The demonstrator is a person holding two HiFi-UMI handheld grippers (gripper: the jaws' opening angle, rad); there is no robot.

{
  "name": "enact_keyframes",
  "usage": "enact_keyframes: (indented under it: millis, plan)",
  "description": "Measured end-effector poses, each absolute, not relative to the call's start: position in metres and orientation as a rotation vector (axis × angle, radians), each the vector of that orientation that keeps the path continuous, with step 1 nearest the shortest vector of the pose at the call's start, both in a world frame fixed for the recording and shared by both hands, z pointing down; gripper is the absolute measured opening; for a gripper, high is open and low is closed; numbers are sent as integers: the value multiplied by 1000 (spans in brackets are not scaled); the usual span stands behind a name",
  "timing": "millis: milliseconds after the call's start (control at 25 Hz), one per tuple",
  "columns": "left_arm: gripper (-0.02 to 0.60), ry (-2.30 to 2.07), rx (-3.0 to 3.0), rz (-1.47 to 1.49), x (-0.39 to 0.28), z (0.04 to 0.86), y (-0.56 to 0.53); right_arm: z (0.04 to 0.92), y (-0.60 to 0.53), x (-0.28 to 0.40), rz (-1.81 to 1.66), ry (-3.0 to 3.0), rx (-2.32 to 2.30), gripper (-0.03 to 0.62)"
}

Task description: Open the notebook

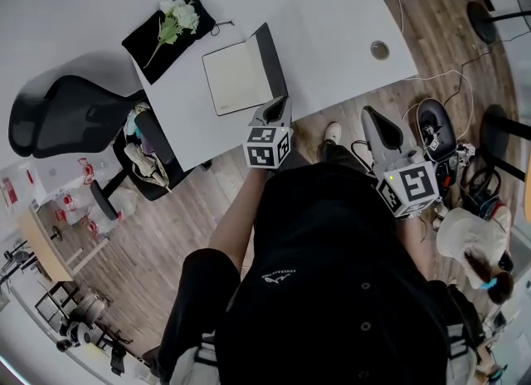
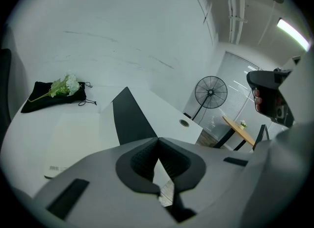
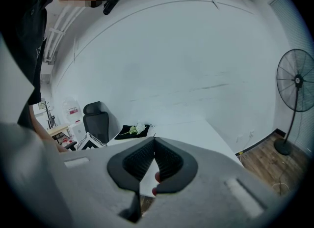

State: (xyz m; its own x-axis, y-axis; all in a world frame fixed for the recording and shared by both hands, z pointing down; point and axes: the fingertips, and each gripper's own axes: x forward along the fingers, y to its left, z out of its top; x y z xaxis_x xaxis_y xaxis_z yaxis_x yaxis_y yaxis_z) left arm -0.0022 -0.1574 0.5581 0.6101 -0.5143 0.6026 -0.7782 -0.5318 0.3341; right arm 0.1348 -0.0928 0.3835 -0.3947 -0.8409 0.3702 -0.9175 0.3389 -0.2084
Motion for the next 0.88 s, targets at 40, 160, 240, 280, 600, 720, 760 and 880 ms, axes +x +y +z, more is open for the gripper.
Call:
enact_keyframes:
  millis: [40,160,240,280,600,720,760,880]
  plan:
    - [6,-1003,2253,596,0,560,-157,383,-93,135,573,-2399,1604,5]
    - [6,-966,2260,619,6,565,-158,385,-93,138,579,-2380,1624,5]
    - [6,-943,2263,636,11,570,-158,386,-93,140,580,-2366,1639,6]
    - [6,-932,2266,644,13,572,-158,386,-92,141,581,-2359,1645,5]
    - [6,-853,2279,702,24,585,-158,389,-90,147,583,-2307,1688,5]
    - [6,-824,2284,724,27,591,-157,390,-89,149,589,-2285,1707,5]
    - [6,-815,2284,731,29,593,-157,391,-89,150,591,-2278,1715,5]
    - [6,-788,2286,753,34,600,-158,392,-88,154,598,-2257,1737,5]
